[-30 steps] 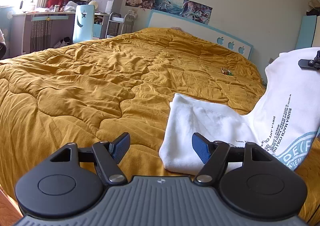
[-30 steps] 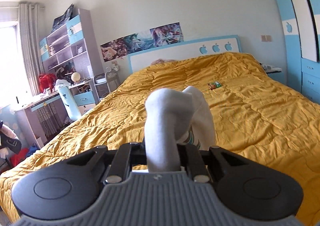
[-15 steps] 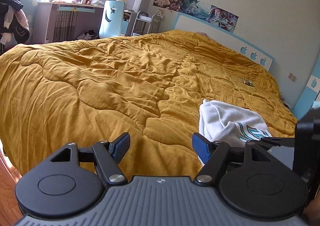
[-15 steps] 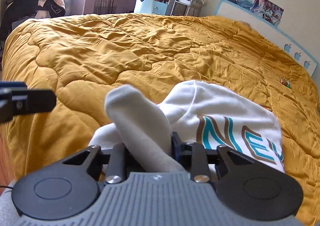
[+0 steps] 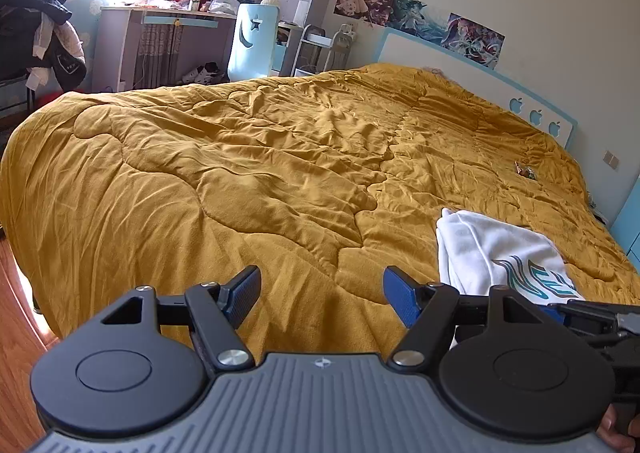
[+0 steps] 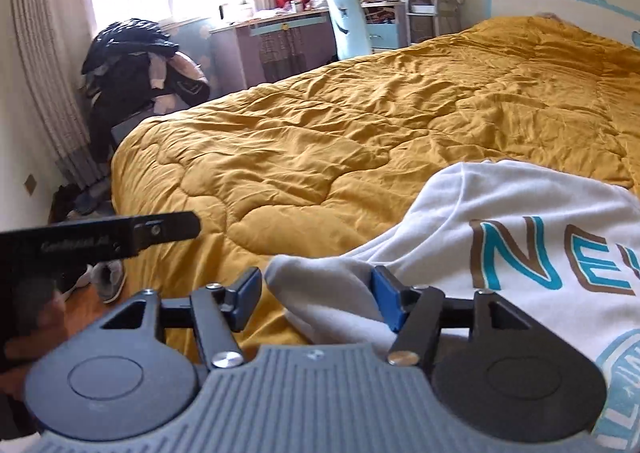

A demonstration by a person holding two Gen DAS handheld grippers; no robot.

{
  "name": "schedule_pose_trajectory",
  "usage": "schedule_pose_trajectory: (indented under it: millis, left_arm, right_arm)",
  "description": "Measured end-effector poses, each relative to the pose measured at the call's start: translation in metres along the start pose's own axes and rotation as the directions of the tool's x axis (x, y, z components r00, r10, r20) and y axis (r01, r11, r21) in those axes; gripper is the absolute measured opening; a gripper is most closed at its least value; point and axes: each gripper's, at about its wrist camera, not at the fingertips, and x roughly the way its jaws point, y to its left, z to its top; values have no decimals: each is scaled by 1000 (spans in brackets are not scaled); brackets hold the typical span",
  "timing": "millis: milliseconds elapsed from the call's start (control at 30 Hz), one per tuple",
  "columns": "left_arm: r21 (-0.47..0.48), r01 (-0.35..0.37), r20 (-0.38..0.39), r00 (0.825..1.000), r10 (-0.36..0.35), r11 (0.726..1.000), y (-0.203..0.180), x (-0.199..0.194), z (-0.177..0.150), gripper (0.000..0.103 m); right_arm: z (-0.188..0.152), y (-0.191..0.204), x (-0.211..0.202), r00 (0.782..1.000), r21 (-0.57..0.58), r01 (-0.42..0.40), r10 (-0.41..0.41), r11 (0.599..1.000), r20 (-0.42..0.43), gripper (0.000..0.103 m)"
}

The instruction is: Fold small clothes

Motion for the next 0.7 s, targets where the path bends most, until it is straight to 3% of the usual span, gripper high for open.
schedule_pose_trajectory:
  millis: [133, 233, 267, 333, 367, 400, 433, 533, 700]
  left_arm:
    - [52, 51, -9, 999, -50, 997, -18, 5, 16, 81]
    - [90, 97, 4, 995, -98, 991, -41, 6, 30, 81]
    - [103, 114, 4, 993, -115, 988, -48, 7, 33, 81]
    - [134, 166, -27, 986, -164, 977, -69, 11, 39, 75]
    - [141, 194, -49, 981, -188, 971, -76, 14, 40, 68]
    - [145, 237, -83, 970, -227, 961, -86, 19, 40, 54]
    - [149, 272, -109, 960, -258, 951, -96, 25, 37, 44]
    - [181, 305, -175, 946, -275, 935, -123, 46, 26, 29]
    - [199, 331, -205, 935, -291, 922, -149, 70, 7, 28]
  right_arm:
    - [-4, -19, -16, 990, 118, -138, 136, 983, 23, 56]
    - [-5, -47, -39, 952, 273, -305, 297, 913, 70, 54]
    - [-6, -52, -49, 951, 292, -309, 294, 905, 98, 53]
    - [-11, -60, -72, 967, 288, -244, 209, 926, 146, 54]
    - [-14, -62, -83, 976, 275, -186, 146, 943, 161, 54]
    - [-17, -65, -95, 983, 259, -109, 65, 960, 171, 55]
    - [-20, -68, -105, 985, 251, -40, -5, 967, 175, 56]
    - [-33, -78, -129, 974, 256, 99, -147, 962, 174, 71]
    - [-63, -86, -143, 947, 237, 263, -297, 935, 119, 73]
